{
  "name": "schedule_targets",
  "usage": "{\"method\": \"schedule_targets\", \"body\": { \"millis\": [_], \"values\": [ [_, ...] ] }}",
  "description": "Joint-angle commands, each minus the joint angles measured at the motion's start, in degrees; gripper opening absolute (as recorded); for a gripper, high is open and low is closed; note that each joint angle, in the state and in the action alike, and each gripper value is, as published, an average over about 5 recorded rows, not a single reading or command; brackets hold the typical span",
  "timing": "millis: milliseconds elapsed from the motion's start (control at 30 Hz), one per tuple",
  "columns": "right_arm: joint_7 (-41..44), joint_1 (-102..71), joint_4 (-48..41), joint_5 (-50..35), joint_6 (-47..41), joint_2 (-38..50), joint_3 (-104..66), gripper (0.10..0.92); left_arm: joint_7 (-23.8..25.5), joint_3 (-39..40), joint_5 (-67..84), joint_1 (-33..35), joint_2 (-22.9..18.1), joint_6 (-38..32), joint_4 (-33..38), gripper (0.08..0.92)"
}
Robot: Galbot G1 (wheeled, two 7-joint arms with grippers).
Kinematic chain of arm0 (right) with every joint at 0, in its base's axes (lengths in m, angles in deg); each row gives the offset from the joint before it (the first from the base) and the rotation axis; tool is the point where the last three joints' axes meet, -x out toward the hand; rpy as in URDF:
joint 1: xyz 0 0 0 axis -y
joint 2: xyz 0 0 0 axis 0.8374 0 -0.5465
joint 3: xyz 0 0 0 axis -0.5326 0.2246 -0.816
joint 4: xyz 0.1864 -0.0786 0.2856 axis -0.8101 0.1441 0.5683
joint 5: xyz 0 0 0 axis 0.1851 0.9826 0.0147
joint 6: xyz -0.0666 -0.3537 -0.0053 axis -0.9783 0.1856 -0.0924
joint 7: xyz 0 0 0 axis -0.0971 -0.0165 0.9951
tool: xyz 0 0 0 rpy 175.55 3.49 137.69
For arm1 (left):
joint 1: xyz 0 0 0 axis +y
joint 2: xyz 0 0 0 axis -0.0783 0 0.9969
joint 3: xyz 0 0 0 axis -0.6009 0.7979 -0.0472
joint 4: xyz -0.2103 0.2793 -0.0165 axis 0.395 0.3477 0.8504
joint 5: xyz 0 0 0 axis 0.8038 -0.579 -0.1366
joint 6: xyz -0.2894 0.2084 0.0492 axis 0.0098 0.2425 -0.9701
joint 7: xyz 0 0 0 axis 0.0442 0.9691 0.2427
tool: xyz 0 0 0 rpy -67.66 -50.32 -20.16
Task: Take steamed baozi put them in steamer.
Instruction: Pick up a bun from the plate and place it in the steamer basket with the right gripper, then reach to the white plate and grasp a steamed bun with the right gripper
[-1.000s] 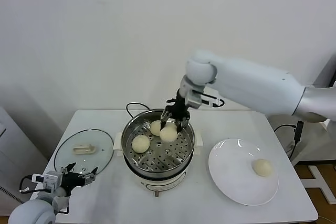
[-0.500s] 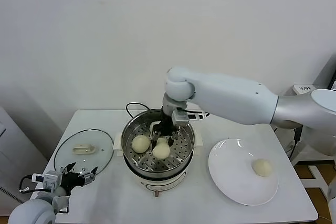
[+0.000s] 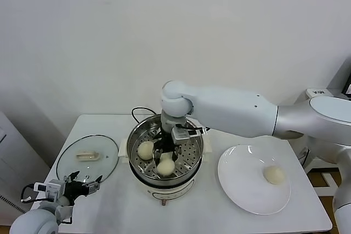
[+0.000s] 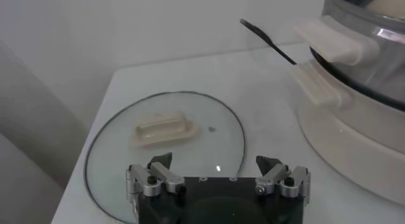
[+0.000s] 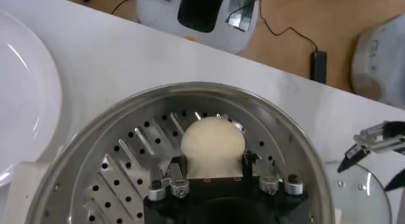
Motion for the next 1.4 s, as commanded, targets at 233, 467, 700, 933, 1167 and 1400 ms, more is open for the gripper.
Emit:
{"method": "schedule_targets", "body": {
  "millis": [233, 467, 700, 933, 1167, 1400],
  "values": [
    [0.12, -0.76, 1.50, 1.37, -5.00, -0.86, 1.44, 0.573, 0.06, -0.05, 0.01, 0.04, 0.22, -0.29, -0.33, 0.823],
    [0.73, 0.07, 1.25, 1.66, -5.43, -0.10, 0.54, 0.763, 0.11, -0.08, 0.02, 0.14, 0.25, -0.51, -0.53, 0.823],
    [1.64, 4.76, -1.92, -2.41, -9.12, 3.37, -2.27, 0.822, 0.10, -0.11, 0.01, 0.01, 0.36, -0.34, -0.39, 0.823],
    [4.17, 9.89, -10.34, -9.69, -16.59, 9.93, -1.51, 0.823, 0.09, -0.07, 0.01, -0.21, 0.91, -0.03, -0.11, 0.823],
    [6.93, 14.54, -14.10, -16.36, -27.28, 17.49, 5.17, 0.823, 0.08, -0.19, 0.09, -0.15, 1.29, 0.01, 0.16, 0.823],
    [7.87, 16.13, -16.04, -19.18, -33.57, 23.85, 11.07, 0.823, 0.08, -0.21, 0.19, -0.17, 1.43, 0.02, 0.31, 0.823]
  ]
}}
